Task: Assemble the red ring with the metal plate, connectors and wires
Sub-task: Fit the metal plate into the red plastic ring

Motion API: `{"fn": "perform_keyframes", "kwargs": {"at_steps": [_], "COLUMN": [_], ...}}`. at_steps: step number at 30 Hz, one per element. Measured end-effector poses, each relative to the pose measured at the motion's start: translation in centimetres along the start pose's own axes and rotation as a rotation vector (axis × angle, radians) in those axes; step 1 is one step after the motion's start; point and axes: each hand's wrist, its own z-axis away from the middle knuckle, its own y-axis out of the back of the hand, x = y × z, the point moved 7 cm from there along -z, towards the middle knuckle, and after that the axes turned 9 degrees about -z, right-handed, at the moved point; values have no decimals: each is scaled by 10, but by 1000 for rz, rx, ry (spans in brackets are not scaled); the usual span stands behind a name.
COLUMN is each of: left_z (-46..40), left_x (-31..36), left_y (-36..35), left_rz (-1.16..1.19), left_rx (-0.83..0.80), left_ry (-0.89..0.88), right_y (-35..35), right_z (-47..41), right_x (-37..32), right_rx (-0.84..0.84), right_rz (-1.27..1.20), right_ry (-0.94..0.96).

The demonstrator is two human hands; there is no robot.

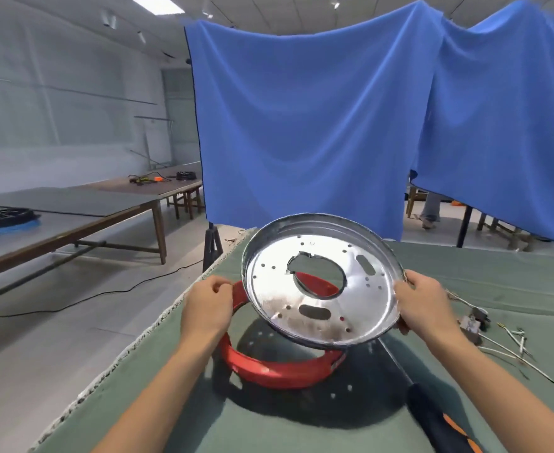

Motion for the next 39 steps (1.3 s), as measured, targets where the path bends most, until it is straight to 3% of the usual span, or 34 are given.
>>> {"fn": "perform_keyframes", "kwargs": {"at_steps": [4,7,14,22,26,31,39], "left_z": [-33,-40,-11,8,2,11,11], "left_x": [-20,-38,-37,-8,-12,-21,-17], "left_y": [-13,-24,-20,-38,-24,-18,-30], "left_rz": [-66,-33,146,298,86,-251,-111], "left_rx": [29,-97,-283,-353,-288,-528,-456], "left_ry": [30,125,71,-3,30,52,27], "right_y": [-23,-30,-10,-8,-5,-4,-2], "right_z": [-30,-37,-31,-24,-23,-20,-19], "right_x": [14,29,29,25,23,22,23], "right_rx": [-83,-100,-29,-123,-116,-126,-137], "right_rz": [83,4,-76,-2,92,146,162], "right_ry": [-22,-102,-140,-107,-29,-11,-28]}}
